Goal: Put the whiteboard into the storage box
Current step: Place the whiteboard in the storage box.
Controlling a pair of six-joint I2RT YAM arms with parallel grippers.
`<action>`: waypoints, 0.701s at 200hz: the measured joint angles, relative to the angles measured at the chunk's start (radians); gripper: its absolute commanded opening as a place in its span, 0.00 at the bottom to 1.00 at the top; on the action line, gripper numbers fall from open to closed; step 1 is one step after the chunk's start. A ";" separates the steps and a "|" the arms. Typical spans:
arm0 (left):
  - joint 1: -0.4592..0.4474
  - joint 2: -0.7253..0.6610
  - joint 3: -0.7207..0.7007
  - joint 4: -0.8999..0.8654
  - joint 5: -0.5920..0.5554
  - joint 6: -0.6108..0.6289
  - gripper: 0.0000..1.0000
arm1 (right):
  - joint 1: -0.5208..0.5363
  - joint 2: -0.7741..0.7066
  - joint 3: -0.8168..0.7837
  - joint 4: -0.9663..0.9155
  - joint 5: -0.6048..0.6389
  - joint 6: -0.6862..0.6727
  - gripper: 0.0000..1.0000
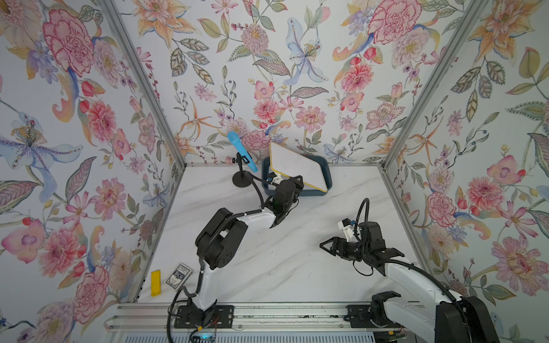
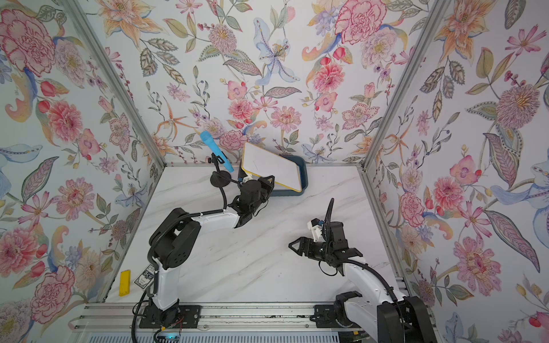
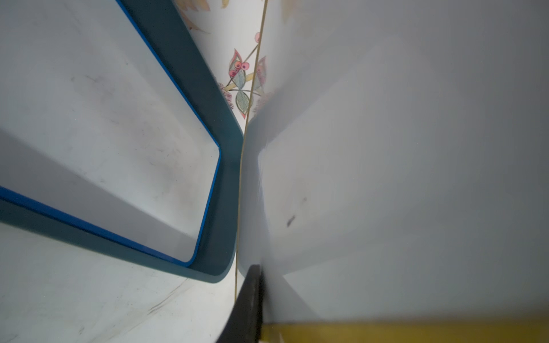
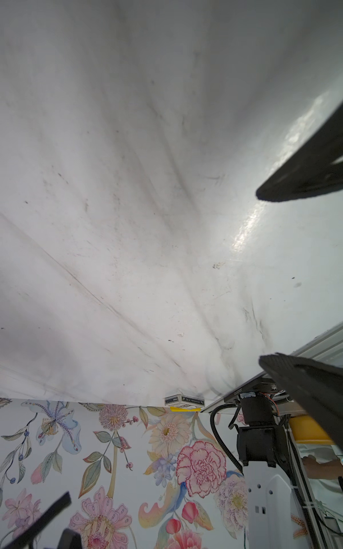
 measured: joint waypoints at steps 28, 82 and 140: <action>-0.023 0.151 0.206 0.009 -0.034 -0.034 0.00 | -0.005 -0.007 0.000 -0.003 -0.004 -0.011 0.83; -0.029 0.163 0.262 0.003 -0.150 -0.090 0.00 | -0.006 0.000 -0.001 0.003 -0.043 -0.017 0.84; 0.029 0.220 0.290 -0.016 -0.140 -0.151 0.00 | -0.006 0.003 -0.008 0.013 -0.055 -0.016 0.84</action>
